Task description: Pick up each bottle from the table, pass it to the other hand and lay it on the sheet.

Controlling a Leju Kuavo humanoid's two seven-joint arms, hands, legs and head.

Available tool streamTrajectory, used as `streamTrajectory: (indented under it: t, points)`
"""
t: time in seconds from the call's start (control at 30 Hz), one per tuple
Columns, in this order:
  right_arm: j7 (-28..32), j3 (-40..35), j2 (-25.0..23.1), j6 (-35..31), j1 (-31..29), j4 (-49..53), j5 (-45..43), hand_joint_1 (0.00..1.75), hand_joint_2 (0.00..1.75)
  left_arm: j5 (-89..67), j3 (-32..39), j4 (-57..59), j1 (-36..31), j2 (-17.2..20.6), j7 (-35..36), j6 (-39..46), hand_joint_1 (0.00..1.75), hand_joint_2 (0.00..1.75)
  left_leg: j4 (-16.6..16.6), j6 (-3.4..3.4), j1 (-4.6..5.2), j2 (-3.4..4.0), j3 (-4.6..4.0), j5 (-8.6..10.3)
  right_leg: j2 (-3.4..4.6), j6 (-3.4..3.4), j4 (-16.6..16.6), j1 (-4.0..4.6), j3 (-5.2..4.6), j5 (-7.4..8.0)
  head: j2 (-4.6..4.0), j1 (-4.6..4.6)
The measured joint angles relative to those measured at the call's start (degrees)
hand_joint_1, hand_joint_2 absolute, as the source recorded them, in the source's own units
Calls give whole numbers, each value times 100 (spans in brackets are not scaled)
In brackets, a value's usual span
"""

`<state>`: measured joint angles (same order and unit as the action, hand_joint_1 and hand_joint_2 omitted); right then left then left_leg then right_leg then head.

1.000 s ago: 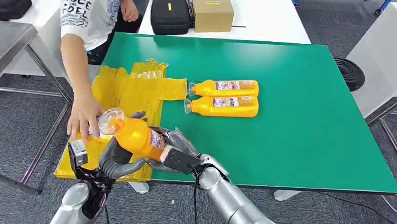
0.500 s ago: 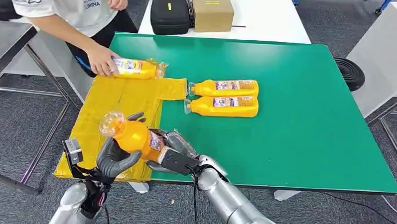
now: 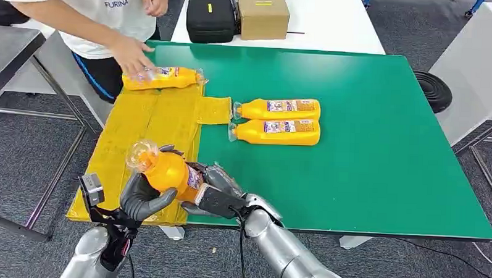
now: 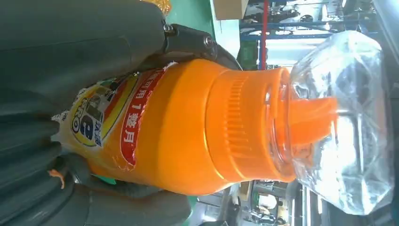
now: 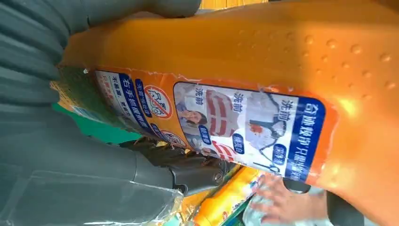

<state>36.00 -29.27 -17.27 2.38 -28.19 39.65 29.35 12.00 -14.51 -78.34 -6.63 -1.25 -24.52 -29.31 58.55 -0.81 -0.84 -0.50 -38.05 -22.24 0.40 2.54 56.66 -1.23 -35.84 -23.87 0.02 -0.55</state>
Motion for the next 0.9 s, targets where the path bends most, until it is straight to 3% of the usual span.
streamTrajectory:
  t: [0.1, 0.13, 0.47, 0.63, 0.8, 0.9]
  points:
    - [0, -2, -15, -72, 3, 0, 9, 0, 175, -7, -30, -6, -10, 7, -9, -9, 175, 175, 0, 0, 0, 0, 0, 0, 0, 0, 0, 0, 0, 0, 0, 0]
    - [-2, -2, -26, -138, 1, 0, 22, 0, 0, -7, -53, -15, -10, 7, -11, -18, 175, 175, 0, 0, 0, 0, 0, 0, 0, 0, 0, 0, 0, 0, 0, 2]
    - [-96, -2, -61, -505, 75, 139, 146, 0, 0, -61, -133, -160, -40, 5, 22, 56, 175, 175, 0, 0, 0, -1, -2, 0, 0, 0, 0, 0, 0, 0, 0, 0]
    - [-105, -4, -26, -564, 184, 501, 286, 0, 0, -796, -94, -149, -46, 11, -105, 914, 175, 175, 0, 0, 0, -1, -2, 0, 1, 0, 0, 0, -2, 0, 0, 0]
    - [-107, -15, -9, -568, 290, 730, 343, 0, 0, -995, -20, -136, -100, 20, -129, 1133, 175, 175, 0, 0, -1, -1, -3, 0, 0, 0, 0, 1, -2, 0, 0, 2]
    - [-129, -41, 26, -544, 395, 970, 489, 0, 0, -2026, 70, -81, -203, 20, -127, 2225, 175, 175, 0, 0, -1, -1, -2, 0, 1, -1, 0, 1, -3, 0, 0, 2]
